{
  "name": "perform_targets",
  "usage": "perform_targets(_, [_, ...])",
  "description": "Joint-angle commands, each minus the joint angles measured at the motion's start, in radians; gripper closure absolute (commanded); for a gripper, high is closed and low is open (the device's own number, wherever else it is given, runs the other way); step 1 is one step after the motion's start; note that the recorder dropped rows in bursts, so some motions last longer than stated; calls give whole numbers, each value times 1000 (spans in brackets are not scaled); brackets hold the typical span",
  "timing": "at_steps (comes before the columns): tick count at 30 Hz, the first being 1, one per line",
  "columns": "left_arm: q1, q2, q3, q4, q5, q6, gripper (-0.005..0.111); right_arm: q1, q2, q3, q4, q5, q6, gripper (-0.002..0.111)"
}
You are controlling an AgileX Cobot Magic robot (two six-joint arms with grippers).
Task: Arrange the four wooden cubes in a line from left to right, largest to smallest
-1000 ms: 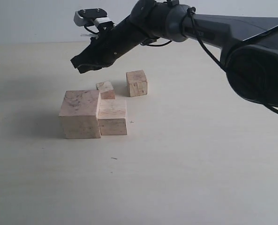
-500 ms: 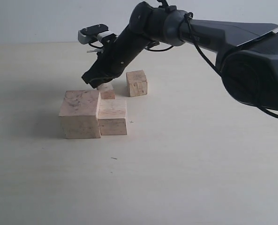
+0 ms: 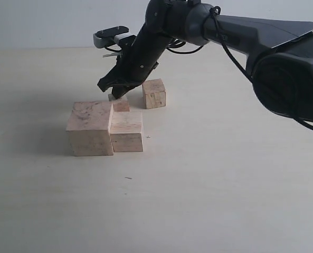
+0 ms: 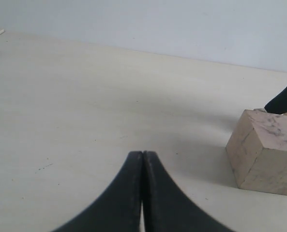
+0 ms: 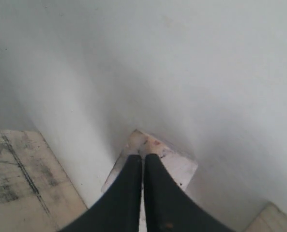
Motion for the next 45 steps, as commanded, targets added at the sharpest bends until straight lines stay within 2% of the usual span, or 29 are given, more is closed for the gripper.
perform_targets(1, [-1,-4,4,-5,-6,3,107,0,14,5,-52,63,11,104])
perform_targets(4, [-1,-4,4,-5,-6,3,107,0,14,5,8,55,-43,104])
perform_targets(11, [-1,-4,4,-5,-6,3,107,2,11,5,277,-18,-197,104])
perform_targets(16, [-1,-4,4,-5,-6,3,107,6,23,5,294,-70,-221,104])
perform_targets(23, [-1,-4,4,-5,-6,3,107,4,72,5,235,-72,-202,104])
perform_targets(29, [-1,-4,4,-5,-6,3,107,-32,58,-4,-5,-76,8,104])
perform_targets(37, [-1,-4,4,-5,-6,3,107,-118,57,-4,-40,-73,90,104])
perform_targets(45, [-1,-4,4,-5,-6,3,107,-186,32,-4,-67,6,125,105])
